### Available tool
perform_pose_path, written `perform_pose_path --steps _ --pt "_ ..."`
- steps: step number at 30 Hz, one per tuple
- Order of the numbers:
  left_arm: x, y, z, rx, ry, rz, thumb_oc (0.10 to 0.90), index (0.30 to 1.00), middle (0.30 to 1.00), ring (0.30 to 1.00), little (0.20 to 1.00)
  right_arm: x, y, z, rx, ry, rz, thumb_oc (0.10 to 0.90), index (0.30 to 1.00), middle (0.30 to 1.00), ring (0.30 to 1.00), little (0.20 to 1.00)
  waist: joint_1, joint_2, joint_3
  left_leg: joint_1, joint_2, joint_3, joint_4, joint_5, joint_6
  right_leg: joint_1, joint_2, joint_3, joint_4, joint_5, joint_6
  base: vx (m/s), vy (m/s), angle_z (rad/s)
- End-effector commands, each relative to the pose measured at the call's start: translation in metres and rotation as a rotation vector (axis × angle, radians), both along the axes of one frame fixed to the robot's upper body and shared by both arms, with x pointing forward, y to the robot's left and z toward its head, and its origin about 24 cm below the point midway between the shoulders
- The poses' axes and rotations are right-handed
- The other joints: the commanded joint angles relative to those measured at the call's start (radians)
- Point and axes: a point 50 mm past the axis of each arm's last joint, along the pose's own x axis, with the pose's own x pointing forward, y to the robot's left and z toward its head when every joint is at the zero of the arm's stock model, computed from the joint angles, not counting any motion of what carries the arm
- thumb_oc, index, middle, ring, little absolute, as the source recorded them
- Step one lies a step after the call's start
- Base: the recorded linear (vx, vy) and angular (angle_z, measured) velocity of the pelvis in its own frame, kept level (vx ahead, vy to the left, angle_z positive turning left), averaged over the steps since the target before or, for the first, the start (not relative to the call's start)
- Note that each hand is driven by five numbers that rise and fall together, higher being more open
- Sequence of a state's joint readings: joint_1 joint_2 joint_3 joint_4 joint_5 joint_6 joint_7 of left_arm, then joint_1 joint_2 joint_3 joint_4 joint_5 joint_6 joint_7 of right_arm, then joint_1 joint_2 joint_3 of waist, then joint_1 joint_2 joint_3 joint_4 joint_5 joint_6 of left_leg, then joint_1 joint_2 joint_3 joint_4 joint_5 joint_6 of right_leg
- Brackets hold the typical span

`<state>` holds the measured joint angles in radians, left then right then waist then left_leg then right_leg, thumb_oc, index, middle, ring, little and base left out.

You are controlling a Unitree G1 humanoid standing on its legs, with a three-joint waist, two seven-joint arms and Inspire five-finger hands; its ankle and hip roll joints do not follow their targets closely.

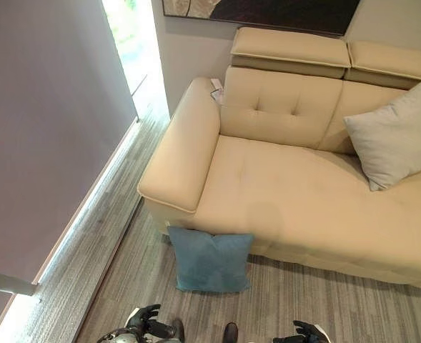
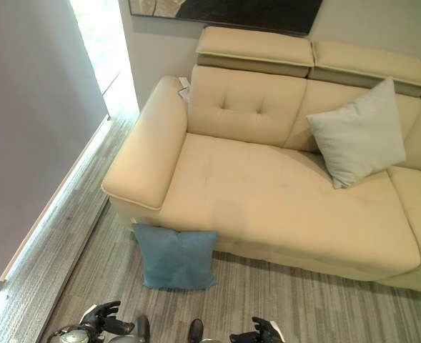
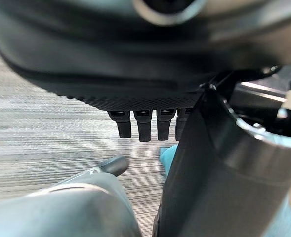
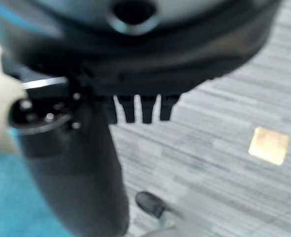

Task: Pick up all the scattered cushions and arrange them neatly on the sofa.

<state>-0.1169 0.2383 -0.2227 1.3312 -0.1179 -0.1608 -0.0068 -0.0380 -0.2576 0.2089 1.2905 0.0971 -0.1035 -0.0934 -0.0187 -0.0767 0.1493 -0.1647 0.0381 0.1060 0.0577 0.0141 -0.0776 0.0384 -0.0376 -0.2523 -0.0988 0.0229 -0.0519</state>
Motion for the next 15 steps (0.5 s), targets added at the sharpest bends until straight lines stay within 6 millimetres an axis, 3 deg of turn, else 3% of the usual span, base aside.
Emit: perform_pose_path --steps 1,4,10,11,14,15 --pt "-0.017 0.000 -0.005 0.005 0.031 0.004 0.800 0.900 0.900 0.900 0.900 -0.003 -0.012 0.003 -0.038 -0.004 0.004 0.800 0.900 0.900 0.900 0.900 0.030 -0.009 -0.008 -0.008 -0.038 0.006 0.007 0.001 0.042 0.017 0.017 0.117 0.075 -0.072 0.095 0.28 0.193 -0.35" --pt "-0.029 0.003 -0.007 0.010 0.071 0.011 0.800 0.900 0.900 0.900 0.900 -0.011 -0.010 0.000 -0.033 0.021 0.010 0.800 0.900 0.900 0.900 0.900 0.033 -0.009 -0.035 0.030 -0.051 -0.005 -0.013 -0.007 0.054 0.037 0.001 0.129 0.089 -0.078 0.109 0.19 0.130 -0.37" --pt "-0.024 0.013 -0.004 0.030 0.050 0.034 0.800 0.900 0.900 0.900 0.900 -0.005 -0.004 0.000 -0.014 0.004 0.026 0.800 0.900 0.900 0.900 0.900 0.046 -0.012 -0.045 0.062 -0.072 0.019 0.024 -0.067 0.097 -0.005 -0.055 0.145 0.208 -0.074 0.153 0.12 0.188 -0.26" --pt "-0.015 0.021 0.001 0.048 0.014 0.054 0.800 0.900 0.900 0.900 0.900 0.010 0.001 0.003 -0.001 -0.044 0.035 0.800 0.900 0.900 0.900 0.900 0.036 0.000 -0.021 0.079 -0.075 0.019 0.025 -0.076 0.124 -0.114 -0.078 0.147 0.381 -0.016 0.169 0.04 0.164 -0.34" --pt "-0.016 0.022 0.001 0.053 0.016 0.056 0.800 0.900 0.900 0.900 0.900 0.011 0.001 0.004 0.000 -0.050 0.037 0.800 0.900 0.900 0.900 0.900 0.030 0.009 -0.021 0.096 -0.077 0.012 0.011 -0.077 0.125 -0.147 -0.078 0.133 0.387 -0.020 0.156 0.09 0.112 -0.13" --pt "-0.017 0.022 0.001 0.052 0.020 0.051 0.800 0.900 0.900 0.900 0.900 0.010 0.000 0.004 -0.006 -0.045 0.041 0.800 0.900 0.900 0.900 0.900 0.022 0.010 -0.023 0.120 -0.086 0.003 -0.009 -0.081 0.124 -0.156 -0.068 0.120 0.333 -0.029 0.148 0.13 0.055 -0.03"
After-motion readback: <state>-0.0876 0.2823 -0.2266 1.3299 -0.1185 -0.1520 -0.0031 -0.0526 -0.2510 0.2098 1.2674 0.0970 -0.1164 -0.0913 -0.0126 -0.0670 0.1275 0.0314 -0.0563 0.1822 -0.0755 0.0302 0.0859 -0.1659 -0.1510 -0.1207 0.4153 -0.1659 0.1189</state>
